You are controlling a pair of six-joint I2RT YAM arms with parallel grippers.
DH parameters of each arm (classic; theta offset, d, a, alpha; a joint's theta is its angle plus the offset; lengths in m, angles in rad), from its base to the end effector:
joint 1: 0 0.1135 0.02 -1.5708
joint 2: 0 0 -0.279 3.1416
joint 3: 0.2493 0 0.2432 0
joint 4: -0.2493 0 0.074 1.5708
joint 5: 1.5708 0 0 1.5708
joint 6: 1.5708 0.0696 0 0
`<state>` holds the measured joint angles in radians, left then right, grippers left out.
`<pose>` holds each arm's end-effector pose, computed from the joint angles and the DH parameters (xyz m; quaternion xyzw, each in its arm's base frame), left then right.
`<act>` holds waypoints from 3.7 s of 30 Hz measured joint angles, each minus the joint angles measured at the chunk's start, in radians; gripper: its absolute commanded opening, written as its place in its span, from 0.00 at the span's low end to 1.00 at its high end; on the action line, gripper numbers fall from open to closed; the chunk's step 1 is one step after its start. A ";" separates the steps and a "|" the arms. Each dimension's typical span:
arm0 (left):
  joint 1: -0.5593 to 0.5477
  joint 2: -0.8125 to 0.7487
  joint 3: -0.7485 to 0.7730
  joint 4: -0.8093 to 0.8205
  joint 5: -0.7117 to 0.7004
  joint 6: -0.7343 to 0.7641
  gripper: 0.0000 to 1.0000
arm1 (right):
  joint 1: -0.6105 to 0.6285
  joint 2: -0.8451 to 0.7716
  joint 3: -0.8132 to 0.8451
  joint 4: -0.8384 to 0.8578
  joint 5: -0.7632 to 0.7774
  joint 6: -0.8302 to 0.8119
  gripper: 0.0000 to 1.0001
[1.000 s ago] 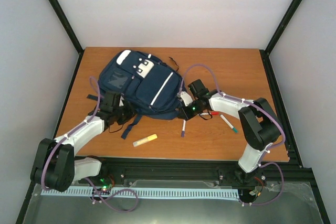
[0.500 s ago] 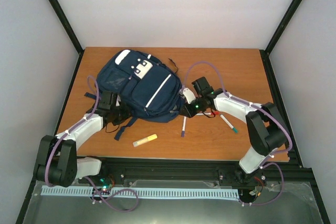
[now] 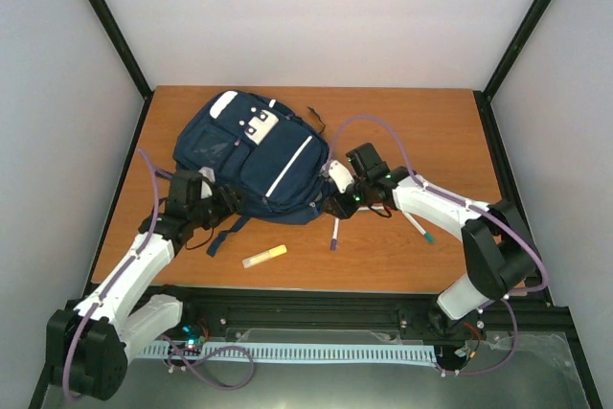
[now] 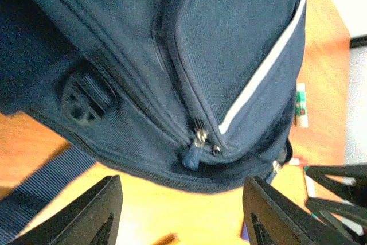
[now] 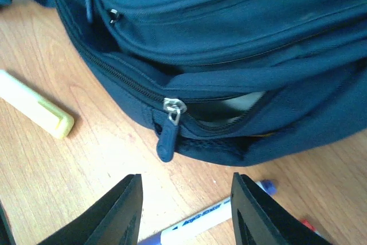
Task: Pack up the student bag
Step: Zip the student bag at the center of the board.
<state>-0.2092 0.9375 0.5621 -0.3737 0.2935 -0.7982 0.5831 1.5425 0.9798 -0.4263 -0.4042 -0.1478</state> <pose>0.1906 -0.0611 0.2120 -0.2074 0.8848 -0.3081 0.2813 0.2515 0.1987 0.2021 -0.3892 0.8559 0.2484 0.2328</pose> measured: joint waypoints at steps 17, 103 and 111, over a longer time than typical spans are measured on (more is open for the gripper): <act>-0.335 0.290 -0.020 0.205 -0.029 -0.300 0.66 | 0.095 0.206 0.115 -0.003 0.057 0.006 0.42; -0.403 0.183 -0.066 0.171 -0.220 -0.216 0.01 | 0.017 0.245 0.237 -0.275 0.018 -0.219 0.03; -0.396 0.185 -0.066 0.130 -0.237 -0.192 0.01 | 0.024 0.248 0.235 -0.291 0.063 -0.232 0.03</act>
<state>-0.6052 1.1229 0.4965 -0.2440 0.0566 -0.9905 0.6075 1.7901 1.2148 -0.7177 -0.3416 -0.3794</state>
